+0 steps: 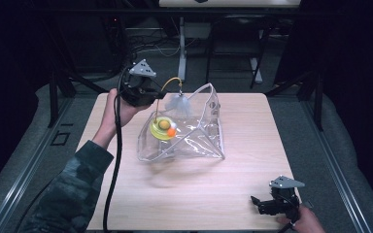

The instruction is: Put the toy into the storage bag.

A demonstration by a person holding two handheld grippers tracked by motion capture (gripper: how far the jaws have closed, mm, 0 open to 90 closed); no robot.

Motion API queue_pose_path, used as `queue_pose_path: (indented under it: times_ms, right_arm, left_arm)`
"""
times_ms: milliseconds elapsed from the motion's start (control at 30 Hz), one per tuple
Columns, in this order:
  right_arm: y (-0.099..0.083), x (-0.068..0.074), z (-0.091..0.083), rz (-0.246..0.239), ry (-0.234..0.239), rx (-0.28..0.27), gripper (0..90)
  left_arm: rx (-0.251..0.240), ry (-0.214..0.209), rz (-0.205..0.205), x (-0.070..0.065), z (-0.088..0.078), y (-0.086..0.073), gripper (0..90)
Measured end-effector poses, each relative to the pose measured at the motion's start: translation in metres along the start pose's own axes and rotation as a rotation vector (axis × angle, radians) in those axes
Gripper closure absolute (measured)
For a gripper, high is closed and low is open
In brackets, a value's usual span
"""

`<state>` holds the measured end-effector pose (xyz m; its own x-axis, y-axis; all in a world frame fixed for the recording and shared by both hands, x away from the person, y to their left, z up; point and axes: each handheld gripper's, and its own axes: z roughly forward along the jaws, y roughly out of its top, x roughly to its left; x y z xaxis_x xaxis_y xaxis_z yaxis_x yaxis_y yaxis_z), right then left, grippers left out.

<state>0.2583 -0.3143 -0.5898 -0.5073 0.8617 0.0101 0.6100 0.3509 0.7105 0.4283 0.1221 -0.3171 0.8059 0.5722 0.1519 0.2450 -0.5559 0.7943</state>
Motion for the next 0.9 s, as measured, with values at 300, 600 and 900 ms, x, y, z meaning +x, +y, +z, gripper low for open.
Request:
queue_pose_path:
  times_ms: [300, 600, 900]
  right_arm:
    - [0.0, 0.0, 0.0, 0.0, 0.0, 0.0, 0.0]
    - [0.001, -0.002, -0.002, -0.025, -0.012, 0.024, 0.0]
    - [0.0, -0.001, -0.001, -0.012, -0.013, 0.014, 0.0]
  left_arm:
    - [0.028, -0.028, -0.007, -0.003, 0.019, -0.003, 87.6]
    - [0.054, -0.04, -0.013, -0.006, 0.038, -0.005, 87.6]
    - [0.084, -0.051, -0.03, -0.007, 0.059, -0.013, 87.6]
